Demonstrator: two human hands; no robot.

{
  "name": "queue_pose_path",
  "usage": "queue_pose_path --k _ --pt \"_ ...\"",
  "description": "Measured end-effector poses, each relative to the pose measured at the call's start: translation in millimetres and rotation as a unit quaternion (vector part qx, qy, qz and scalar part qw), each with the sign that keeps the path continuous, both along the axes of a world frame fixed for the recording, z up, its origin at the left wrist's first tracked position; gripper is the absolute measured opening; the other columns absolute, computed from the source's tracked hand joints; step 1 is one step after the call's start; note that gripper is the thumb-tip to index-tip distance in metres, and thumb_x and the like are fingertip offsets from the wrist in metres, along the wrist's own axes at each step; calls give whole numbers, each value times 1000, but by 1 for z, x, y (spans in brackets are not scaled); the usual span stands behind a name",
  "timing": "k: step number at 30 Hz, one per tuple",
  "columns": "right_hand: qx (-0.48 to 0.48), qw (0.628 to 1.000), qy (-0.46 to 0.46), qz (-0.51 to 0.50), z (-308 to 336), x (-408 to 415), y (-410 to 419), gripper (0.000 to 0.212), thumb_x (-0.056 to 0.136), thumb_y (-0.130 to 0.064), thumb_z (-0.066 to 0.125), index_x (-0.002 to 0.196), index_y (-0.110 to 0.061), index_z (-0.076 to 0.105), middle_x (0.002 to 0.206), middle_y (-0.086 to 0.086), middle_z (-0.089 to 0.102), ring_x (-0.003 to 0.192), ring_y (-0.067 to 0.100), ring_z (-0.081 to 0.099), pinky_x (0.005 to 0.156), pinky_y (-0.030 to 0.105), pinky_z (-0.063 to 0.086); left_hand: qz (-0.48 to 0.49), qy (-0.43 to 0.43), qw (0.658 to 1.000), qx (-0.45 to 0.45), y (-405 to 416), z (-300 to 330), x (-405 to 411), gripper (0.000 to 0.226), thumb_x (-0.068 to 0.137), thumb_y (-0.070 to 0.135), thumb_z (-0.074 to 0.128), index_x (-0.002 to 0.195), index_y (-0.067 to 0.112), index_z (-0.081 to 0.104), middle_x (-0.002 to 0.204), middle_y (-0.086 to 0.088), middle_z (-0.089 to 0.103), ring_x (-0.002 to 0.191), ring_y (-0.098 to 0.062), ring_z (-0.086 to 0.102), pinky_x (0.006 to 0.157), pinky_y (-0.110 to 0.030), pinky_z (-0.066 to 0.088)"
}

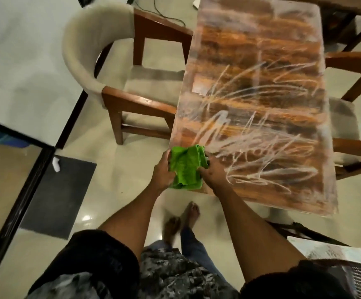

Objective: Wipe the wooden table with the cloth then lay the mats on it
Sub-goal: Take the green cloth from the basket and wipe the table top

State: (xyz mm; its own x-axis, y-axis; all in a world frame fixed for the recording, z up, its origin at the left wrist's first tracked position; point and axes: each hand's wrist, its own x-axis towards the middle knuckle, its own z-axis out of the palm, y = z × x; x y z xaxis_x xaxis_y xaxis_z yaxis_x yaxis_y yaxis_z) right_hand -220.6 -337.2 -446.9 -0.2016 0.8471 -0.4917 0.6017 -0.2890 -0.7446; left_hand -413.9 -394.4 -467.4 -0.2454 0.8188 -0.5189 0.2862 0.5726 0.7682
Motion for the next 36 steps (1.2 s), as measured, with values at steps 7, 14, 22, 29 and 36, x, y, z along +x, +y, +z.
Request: queue_pose_path --k 7,14,22,29,36 --pt "212 939 -222 154 -59 -45 15 59 101 -22 66 154 -8 46 151 20 55 138 38 52 114 49 44 54 104 993 8 15 -51 -10 87 91 9 67 168 18 27 164 -12 46 149 -32 48 120 -53 42" --pt "255 915 -240 201 -143 -90 -45 65 110 -36 45 170 -22 23 179 7 11 166 25 9 131 49 18 30 229 963 136 17 -102 12 60 106 17 37 165 10 33 170 -10 36 160 -24 32 126 -54 33" --pt "291 906 -277 134 -152 -127 54 64 113 -47 20 172 -23 11 180 2 3 166 18 3 133 45 10 51 198 953 224 89 -132 -17 55 112 25 37 164 7 36 171 -9 36 161 -18 30 127 -52 29" --pt "282 904 -291 138 -157 -137 66 62 116 -43 27 172 -25 9 180 0 2 166 18 1 133 44 9 141 159 942 260 119 -129 -36 53 111 21 39 160 1 41 164 -14 46 154 -20 42 124 -49 39" --pt "238 909 -294 176 -142 -91 -96 63 113 -40 34 171 -29 13 180 -4 8 166 16 11 127 45 24 117 153 956 222 72 -122 -23 51 113 24 41 162 9 41 166 -3 45 154 -10 41 125 -51 37"
